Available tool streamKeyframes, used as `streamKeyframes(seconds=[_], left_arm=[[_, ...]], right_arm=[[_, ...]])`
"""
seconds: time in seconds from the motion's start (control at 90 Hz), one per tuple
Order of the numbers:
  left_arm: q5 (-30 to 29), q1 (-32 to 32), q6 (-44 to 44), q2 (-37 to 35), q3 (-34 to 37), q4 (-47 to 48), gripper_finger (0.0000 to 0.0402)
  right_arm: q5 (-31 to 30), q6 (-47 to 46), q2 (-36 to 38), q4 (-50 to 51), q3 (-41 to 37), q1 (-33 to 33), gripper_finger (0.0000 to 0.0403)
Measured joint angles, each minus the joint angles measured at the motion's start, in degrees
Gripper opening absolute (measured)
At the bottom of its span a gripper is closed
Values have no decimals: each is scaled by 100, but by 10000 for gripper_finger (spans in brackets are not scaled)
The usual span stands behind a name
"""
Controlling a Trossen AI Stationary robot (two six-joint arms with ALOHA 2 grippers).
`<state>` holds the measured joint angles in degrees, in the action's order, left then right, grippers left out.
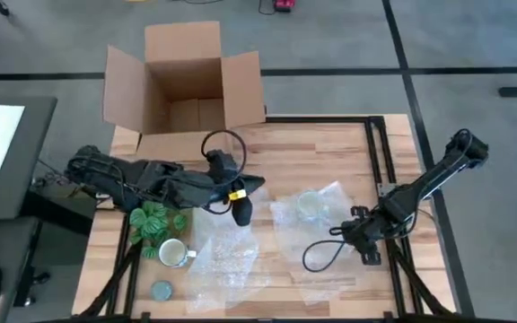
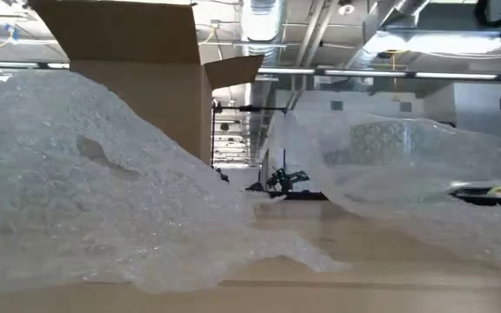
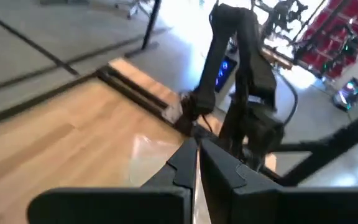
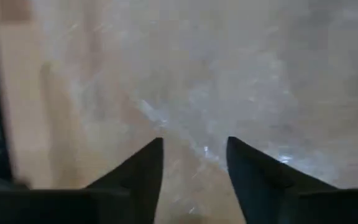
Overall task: Wrap mug
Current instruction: Wrap the green mug with bubble wrap
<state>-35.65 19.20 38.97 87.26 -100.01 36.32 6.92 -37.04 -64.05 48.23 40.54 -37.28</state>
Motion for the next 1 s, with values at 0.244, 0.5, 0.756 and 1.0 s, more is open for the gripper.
streamKeyframes(seconds=[0.244,0.5,0.756,1.0], left_arm=[[802,4,776,0,0,1169,0],[900,-2,547,2,0,1693,0],[1445,-2,65,2,0,1905,0],[2044,27,-246,2,0,2372,0]], right_arm=[[89,-503,448,23,649,-56,195],[-200,-1087,170,-945,752,-10,180],[-1473,-2023,-914,-1226,752,114,139],[-1714,-2403,-2447,-1754,750,554,49]])
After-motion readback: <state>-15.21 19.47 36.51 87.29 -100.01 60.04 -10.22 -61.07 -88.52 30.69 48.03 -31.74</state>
